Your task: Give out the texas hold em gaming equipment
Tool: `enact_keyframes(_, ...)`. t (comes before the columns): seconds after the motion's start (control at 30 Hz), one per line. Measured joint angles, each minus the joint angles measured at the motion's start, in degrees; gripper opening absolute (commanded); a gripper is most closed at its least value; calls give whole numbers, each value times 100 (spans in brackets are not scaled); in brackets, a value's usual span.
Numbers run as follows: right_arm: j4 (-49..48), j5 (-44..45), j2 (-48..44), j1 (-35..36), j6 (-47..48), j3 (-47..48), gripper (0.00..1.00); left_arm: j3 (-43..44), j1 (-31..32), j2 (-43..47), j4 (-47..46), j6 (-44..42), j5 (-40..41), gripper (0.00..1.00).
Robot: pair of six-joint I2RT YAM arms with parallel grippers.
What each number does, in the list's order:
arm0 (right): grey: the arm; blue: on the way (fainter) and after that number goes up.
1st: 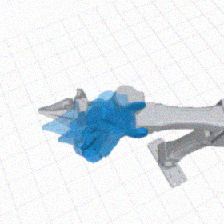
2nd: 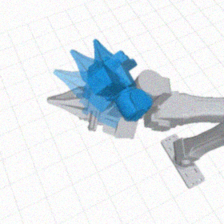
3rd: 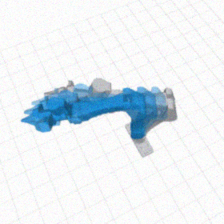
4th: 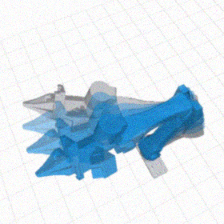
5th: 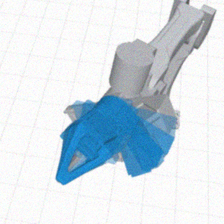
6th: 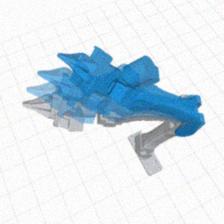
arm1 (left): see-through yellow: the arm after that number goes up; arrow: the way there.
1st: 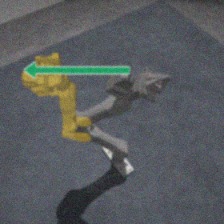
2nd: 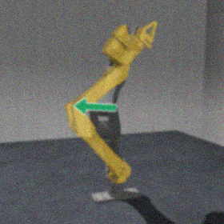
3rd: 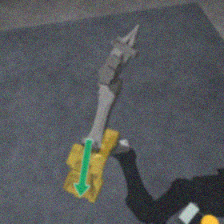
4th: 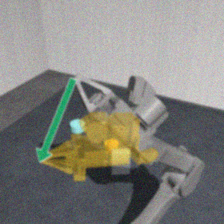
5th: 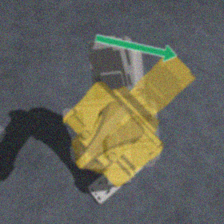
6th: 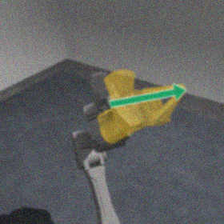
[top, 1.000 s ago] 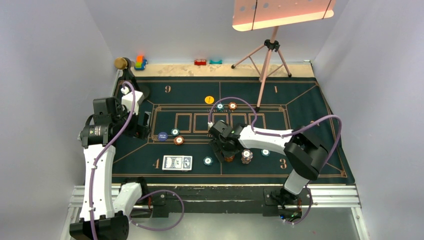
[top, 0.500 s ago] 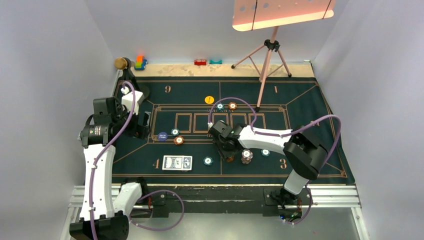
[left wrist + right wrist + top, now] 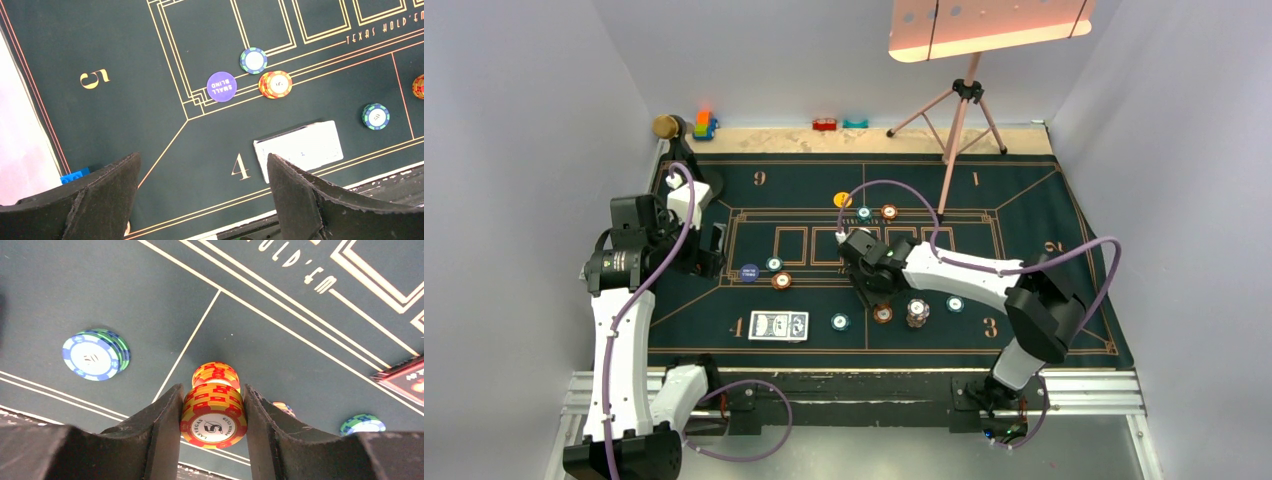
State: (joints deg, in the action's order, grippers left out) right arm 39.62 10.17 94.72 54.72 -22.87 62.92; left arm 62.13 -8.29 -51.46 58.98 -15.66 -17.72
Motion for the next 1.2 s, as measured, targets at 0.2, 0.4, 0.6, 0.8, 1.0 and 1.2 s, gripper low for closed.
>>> enact_keyframes(0.2, 234, 151, -352, -389, 13, 382, 23, 0, 0, 0, 0, 0, 0, 100)
enact_keyframes(0.4, 363, 269, -992, -1891, 11, 382, 23, 0, 0, 2, 0, -15, 0, 100)
enact_keyframes(0.6, 385, 380, -1556, -3268, -243, -173, 23, 0, 0, 4, 0, -42, -7, 100)
enact_keyframes(0.8, 348, 192, -1711, -4221, -667, -887, 22, 0, 0, 4, -2, -42, -85, 100)
enact_keyframes(1.0, 284, 52, -1696, -4629, -1082, -1318, 21, -2, 0, 4, -28, -44, -144, 100)
enact_keyframes(1.2, 254, 149, -1392, -4745, -1274, -1335, 21, -22, 0, -7, -81, -48, -162, 100)
